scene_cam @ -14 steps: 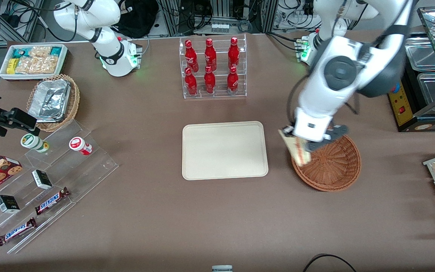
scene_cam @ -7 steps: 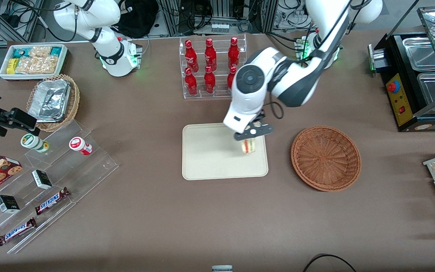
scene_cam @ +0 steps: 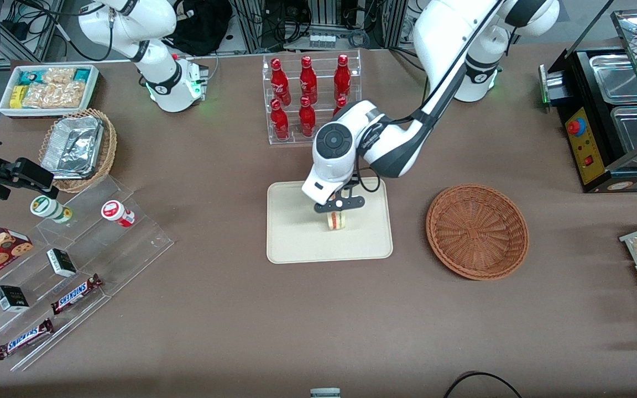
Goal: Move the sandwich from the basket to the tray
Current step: 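Carry the held sandwich with the left gripper over the cream tray, then lower the sandwich onto the tray and open the left gripper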
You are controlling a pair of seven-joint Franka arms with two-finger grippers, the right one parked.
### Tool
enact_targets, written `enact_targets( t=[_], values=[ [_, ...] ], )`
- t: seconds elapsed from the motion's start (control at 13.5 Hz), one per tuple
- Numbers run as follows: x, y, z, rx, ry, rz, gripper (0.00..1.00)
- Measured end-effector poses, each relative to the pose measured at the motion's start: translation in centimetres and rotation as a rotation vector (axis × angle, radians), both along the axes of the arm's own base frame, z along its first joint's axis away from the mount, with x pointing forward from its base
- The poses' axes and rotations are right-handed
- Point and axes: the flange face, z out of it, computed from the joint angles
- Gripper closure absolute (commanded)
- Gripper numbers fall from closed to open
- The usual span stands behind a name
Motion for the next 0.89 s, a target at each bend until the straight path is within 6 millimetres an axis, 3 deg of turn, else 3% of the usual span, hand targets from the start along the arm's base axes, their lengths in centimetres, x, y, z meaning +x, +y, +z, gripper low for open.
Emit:
enact_targets(
  t=[0.52, 0.59, 0.74, 0.81, 0.89],
  values=[
    [1.4, -0.8, -2.9, -0.003, -0.04, -0.019, 0.88],
    [1.5, -0.8, -3.1, -0.005, -0.043, -0.018, 0.82],
    [1.6, -0.8, -3.4, -0.007, -0.045, -0.019, 0.41],
    [1.7, -0.9, -3.5, -0.009, -0.047, -0.018, 0.12],
    [1.7, -0.9, -3.7, -0.013, -0.05, -0.018, 0.0]
  ],
)
